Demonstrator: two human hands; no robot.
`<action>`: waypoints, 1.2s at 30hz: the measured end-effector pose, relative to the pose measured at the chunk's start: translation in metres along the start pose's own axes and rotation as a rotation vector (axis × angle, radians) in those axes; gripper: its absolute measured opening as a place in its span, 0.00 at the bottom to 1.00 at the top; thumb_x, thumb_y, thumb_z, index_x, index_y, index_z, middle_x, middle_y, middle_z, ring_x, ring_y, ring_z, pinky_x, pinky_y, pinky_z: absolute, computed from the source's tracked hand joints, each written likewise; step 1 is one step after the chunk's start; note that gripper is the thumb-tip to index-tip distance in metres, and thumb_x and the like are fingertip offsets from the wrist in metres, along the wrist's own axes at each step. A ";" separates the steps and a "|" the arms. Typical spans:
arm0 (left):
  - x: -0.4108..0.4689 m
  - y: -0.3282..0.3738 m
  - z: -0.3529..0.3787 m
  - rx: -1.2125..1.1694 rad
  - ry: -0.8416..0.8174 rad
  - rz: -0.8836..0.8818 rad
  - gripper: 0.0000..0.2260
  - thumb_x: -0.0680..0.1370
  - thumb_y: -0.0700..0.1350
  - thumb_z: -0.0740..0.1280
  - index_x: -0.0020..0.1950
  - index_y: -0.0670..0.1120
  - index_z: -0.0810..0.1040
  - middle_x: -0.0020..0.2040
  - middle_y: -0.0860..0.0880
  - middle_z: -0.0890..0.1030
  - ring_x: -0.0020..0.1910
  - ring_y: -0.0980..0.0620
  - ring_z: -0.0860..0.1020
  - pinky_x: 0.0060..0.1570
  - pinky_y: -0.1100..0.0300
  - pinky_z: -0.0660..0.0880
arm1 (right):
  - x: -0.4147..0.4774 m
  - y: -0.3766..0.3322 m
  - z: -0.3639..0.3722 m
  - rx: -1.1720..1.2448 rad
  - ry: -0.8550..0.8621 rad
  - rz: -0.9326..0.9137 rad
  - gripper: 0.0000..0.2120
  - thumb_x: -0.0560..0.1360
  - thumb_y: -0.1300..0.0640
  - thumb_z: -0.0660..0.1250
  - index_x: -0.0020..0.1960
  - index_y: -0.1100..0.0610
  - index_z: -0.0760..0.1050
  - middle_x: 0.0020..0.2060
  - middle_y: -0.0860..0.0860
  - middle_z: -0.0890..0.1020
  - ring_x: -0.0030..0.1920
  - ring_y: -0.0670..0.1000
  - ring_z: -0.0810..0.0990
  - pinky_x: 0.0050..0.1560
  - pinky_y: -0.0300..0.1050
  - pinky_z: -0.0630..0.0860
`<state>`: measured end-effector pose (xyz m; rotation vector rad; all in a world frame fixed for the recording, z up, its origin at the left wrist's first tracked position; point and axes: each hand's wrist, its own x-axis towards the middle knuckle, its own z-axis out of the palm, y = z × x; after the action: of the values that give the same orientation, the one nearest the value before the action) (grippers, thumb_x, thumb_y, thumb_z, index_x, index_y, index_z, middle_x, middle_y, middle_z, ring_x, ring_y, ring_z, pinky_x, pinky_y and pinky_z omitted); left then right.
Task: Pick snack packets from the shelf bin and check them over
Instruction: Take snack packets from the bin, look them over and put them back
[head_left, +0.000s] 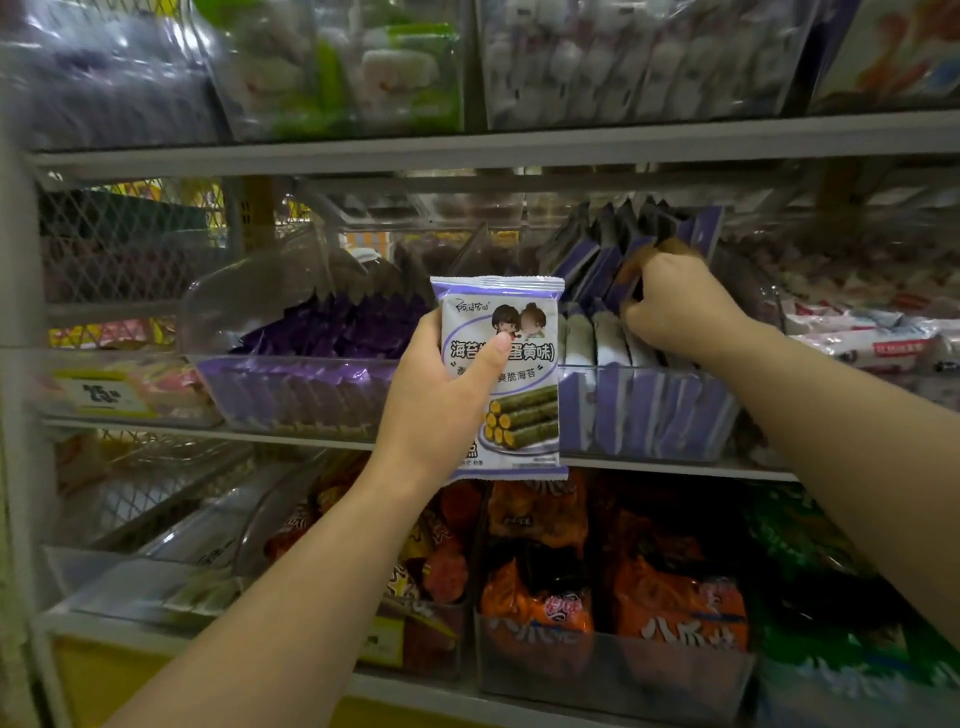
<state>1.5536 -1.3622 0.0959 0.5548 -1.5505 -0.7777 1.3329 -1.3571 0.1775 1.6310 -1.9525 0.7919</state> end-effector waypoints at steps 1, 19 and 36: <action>0.001 0.000 -0.001 -0.003 0.003 -0.002 0.10 0.78 0.49 0.68 0.59 0.55 0.75 0.50 0.59 0.84 0.49 0.63 0.82 0.47 0.67 0.78 | 0.005 0.002 0.002 0.033 -0.010 0.008 0.16 0.72 0.61 0.67 0.60 0.62 0.74 0.63 0.63 0.69 0.64 0.65 0.68 0.64 0.52 0.68; -0.014 0.018 -0.002 -0.013 0.000 0.048 0.10 0.78 0.50 0.68 0.59 0.56 0.73 0.51 0.58 0.83 0.50 0.63 0.82 0.50 0.63 0.78 | -0.074 -0.050 -0.027 0.886 0.133 -0.062 0.11 0.78 0.47 0.64 0.55 0.53 0.76 0.46 0.46 0.81 0.48 0.42 0.80 0.50 0.36 0.75; -0.107 -0.074 -0.077 -0.157 0.075 -0.327 0.09 0.75 0.56 0.66 0.48 0.55 0.84 0.47 0.47 0.86 0.47 0.48 0.85 0.44 0.55 0.80 | -0.191 -0.133 0.119 1.721 -0.415 0.389 0.06 0.78 0.59 0.64 0.47 0.54 0.80 0.46 0.58 0.85 0.48 0.58 0.84 0.55 0.58 0.79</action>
<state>1.6371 -1.3436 -0.0289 0.7227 -1.3325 -1.1045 1.4991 -1.3210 -0.0210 2.2340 -1.7210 3.0224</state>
